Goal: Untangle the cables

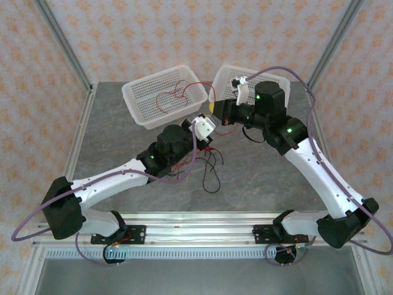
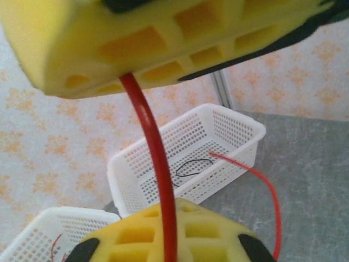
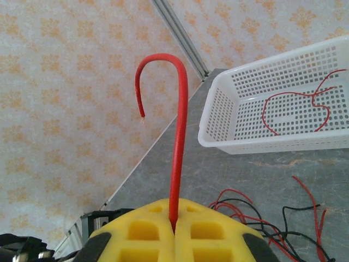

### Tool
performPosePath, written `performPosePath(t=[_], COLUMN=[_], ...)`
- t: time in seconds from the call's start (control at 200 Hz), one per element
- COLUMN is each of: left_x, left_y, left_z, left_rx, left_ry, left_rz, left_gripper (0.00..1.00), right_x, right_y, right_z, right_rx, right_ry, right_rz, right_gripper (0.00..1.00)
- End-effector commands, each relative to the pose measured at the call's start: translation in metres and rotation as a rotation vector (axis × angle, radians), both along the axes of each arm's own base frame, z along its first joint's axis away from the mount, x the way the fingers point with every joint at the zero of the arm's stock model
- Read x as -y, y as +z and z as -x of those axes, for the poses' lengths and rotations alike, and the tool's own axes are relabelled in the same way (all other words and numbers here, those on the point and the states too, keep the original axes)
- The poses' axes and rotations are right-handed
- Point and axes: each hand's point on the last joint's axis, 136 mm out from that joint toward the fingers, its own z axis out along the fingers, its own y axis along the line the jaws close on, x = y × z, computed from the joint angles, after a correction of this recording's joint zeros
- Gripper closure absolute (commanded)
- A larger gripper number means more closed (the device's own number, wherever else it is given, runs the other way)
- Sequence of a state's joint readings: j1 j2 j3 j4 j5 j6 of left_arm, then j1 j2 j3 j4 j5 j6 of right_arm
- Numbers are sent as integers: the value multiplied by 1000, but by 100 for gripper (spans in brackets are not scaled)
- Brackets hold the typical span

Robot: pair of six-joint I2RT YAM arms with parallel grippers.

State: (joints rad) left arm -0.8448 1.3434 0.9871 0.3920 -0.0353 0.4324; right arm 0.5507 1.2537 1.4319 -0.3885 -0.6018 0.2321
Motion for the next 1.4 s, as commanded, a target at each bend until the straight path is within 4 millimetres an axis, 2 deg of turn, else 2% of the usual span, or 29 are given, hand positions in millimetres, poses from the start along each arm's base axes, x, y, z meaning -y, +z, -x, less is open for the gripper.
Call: performPosePath(t=[0.0, 0.06, 0.14, 0.205, 0.285, 0.365, 0.38, 0.495, 0.646, 0.886, 1.021, 1.171, 1.306, 1.326, 1.396], left_x=[-4, -8, -17, -25, -36, -52, -55, -80, -104, -139, -160, -178, -187, -187, -185], left_y=[34, 37, 41, 45, 48, 54, 54, 57, 56, 45, 35, 4, -42, -60, -89], left_z=[5, 5, 1, -4, -10, -19, -20, -40, -72, -137, -176, -219, -251, -258, -267], left_rx=[56, 51, 28, 2, -23, -38, -42, -74, -105, -143, -178, -271, -392, -428, -500], left_ry=[6, 28, 72, 100, 135, 174, 179, 240, 309, 400, 430, 439, 436, 439, 433], left_rz=[90, 96, 102, 101, 107, 122, 123, 141, 132, 124, 161, 205, 245, 243, 255], left_gripper=[100, 100, 100, 100, 100, 100, 100, 100, 100, 100, 100, 100, 100, 100, 100], right_x=[5, 7, 10, 14, 22, 27, 32, 40, 45, 43, 40, 36, 40, 41, 43], right_y=[8, 6, 6, 5, 4, -3, 4, 0, -21, -56, -65, -48, -38, -39, -42], right_z=[-4, -5, -8, -10, -11, -14, -8, 0, 9, 22, 28, 35, 31, 30, 25], right_rx=[8, 1, -5, -7, 1, -3, 16, 29, 11, -53, -80, -85, -103, -110, -133], right_ry=[-43, -58, -86, -120, -164, -199, -203, -221, -222, -186, -162, -122, -166, -174, -202], right_rz=[-31, -36, -45, -46, -45, -40, -54, -71, -71, -85, -121, -196, -198, -194, -182], right_gripper=[100, 100, 73, 56, 41, 34, 33, 27, 26, 28, 28, 28, 28, 28, 28])
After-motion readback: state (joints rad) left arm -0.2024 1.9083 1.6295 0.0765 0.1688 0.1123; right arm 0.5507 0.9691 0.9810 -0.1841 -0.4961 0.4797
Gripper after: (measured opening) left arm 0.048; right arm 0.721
